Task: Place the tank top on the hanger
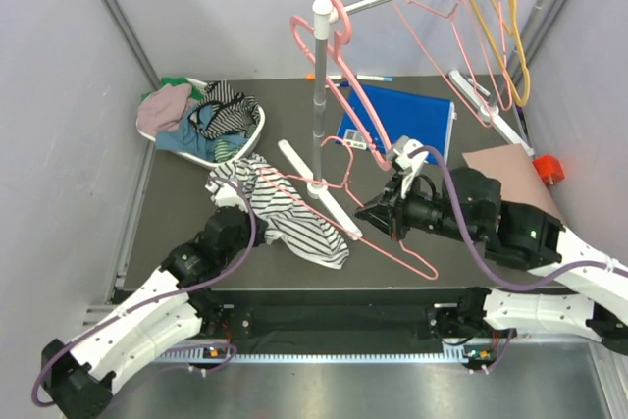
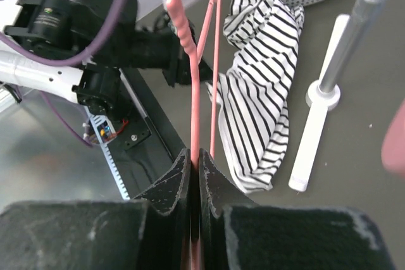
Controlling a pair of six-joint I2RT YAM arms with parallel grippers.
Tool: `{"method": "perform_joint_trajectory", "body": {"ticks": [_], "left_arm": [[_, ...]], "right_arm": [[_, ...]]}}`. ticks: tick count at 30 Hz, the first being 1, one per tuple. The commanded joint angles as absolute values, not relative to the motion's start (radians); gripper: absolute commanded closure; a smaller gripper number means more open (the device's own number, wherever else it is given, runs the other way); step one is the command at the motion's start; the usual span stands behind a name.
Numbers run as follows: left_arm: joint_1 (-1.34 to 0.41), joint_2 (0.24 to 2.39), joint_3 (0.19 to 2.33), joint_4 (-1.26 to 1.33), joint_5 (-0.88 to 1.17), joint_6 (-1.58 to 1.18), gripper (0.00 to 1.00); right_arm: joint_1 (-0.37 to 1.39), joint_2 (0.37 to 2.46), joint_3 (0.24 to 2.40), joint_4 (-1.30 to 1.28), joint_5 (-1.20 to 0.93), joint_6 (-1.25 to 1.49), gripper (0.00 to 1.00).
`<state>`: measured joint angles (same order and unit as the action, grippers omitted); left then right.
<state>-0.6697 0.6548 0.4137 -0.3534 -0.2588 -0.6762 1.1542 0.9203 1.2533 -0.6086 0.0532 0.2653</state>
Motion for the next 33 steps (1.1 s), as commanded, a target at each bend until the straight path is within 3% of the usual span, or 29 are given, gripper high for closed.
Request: {"method": "perform_joint_trajectory", "body": {"ticks": [1,14,33], "left_arm": [[-0.673,0.598,0.508,-0.431,-0.373,-0.624,1.0],[-0.672,0.698,0.684,-0.448,-0.492,-0.565,1.0],[-0.672,0.721,0.81,-0.494,-0.44,-0.535,1.0]], "right_arm": [[1.184,0.801,1.181,-0.517,0.143,0.342,1.0],[1.215,0.66,0.971,-0.538,0.12,0.428,1.0],[1.385,0.799,0.851,-0.368,0.258,0.471,1.0]]}}
